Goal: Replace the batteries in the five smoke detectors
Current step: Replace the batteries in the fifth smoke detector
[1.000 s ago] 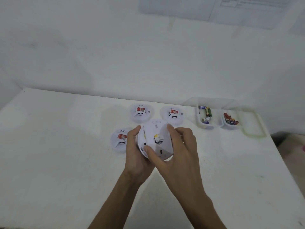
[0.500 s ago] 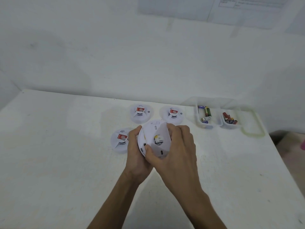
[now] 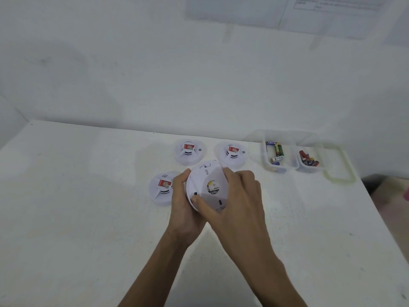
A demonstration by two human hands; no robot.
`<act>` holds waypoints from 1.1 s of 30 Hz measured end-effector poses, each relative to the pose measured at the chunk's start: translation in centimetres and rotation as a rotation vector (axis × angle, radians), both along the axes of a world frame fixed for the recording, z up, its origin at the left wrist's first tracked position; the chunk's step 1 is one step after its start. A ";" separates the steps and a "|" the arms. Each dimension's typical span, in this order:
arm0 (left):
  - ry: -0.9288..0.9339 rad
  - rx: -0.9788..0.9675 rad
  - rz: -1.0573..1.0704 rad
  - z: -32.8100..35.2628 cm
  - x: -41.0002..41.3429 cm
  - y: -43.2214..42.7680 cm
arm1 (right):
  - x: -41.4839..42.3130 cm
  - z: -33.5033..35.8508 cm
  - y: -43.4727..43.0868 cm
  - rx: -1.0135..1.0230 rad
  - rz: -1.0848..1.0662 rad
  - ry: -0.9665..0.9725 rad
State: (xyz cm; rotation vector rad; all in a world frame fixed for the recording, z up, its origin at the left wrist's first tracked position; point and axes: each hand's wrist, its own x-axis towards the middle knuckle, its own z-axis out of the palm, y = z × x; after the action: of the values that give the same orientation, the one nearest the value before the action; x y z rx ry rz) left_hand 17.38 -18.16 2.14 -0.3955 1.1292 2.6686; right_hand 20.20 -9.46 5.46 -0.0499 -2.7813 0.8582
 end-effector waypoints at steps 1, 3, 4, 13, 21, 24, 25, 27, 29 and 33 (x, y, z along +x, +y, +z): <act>0.015 -0.011 0.007 -0.1 0.0 0.1 | -0.1 0.1 0.0 -0.009 0.000 -0.019; 0.041 -0.029 0.020 0.0 0.1 0.1 | -0.2 -0.1 -0.2 -0.022 -0.019 -0.037; 0.047 -0.042 0.017 -0.1 0.2 0.1 | -0.2 -0.1 -0.4 -0.019 -0.029 -0.037; 0.201 -0.185 0.052 -0.4 0.3 -0.3 | -1.3 -2.0 -1.9 0.198 -0.164 0.283; 0.254 -0.301 0.099 -0.5 0.2 -0.1 | -1.7 -2.1 -1.6 0.192 -0.144 0.292; 0.244 -0.280 0.051 -0.4 -0.1 -0.3 | -1.5 -2.2 -1.0 0.151 -0.039 0.248; 0.245 -0.252 0.048 -0.2 -0.2 -0.5 | -1.5 -2.3 -0.7 0.134 0.010 0.231; 0.230 -0.212 0.037 0.0 -0.1 -0.7 | -1.3 -2.3 -0.4 0.126 0.061 0.209; 0.261 -0.259 0.069 -0.6 0.0 -0.5 | -1.3 -2.4 -0.6 0.151 0.043 0.202; 0.236 -0.344 0.058 -1.2 0.0 -0.5 | -1.5 -2.8 -1.4 0.193 -0.034 0.238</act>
State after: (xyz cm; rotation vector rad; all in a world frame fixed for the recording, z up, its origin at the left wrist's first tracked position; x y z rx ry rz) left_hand 17.37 -18.65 0.96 -0.1711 1.6807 2.6204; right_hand 18.73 -10.88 2.63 0.0351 -2.6152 0.5449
